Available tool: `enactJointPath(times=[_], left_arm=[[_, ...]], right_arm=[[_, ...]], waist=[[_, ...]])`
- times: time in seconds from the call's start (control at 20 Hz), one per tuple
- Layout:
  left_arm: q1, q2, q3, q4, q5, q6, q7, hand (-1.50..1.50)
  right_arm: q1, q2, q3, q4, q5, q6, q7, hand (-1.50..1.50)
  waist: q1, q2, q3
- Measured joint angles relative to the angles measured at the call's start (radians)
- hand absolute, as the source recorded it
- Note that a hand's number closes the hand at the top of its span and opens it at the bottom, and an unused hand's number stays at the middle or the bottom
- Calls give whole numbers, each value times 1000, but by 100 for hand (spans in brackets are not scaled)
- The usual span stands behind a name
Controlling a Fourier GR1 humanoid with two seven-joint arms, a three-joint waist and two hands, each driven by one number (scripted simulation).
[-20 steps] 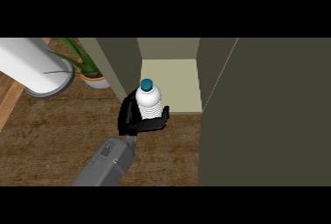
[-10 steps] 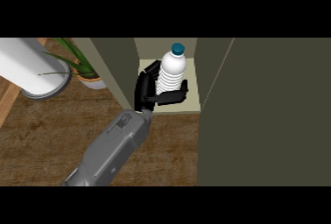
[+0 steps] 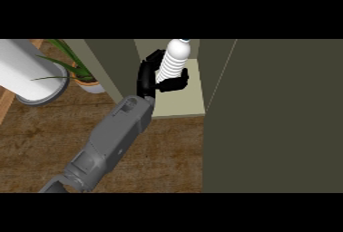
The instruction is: Pick up the bottled water, place it into the cabinet and close the cabinet
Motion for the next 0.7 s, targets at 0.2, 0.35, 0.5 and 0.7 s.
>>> enactJointPath(times=[0.2, 0.35, 0.5, 0.7], left_arm=[[-56, 1, 18, 132, -22, 23, -5, 150], [-82, 0, 60, 203, -11, 38, -28, 150], [-105, 10, 102, 251, 4, 46, -57, 150], [-136, 21, 118, 315, -6, 61, -84, -150]], right_arm=[[-18, 3, -5, 4, -6, 3, 10, -150], [-23, 4, -6, 6, -10, 11, 11, -150], [-30, 0, -23, 6, -16, 15, 16, -150], [-37, 1, -26, 11, -21, 24, 13, -150]], waist=[[-4, 7, 0], [-9, 10, -1], [-12, 13, -1], [-25, 17, -1]])
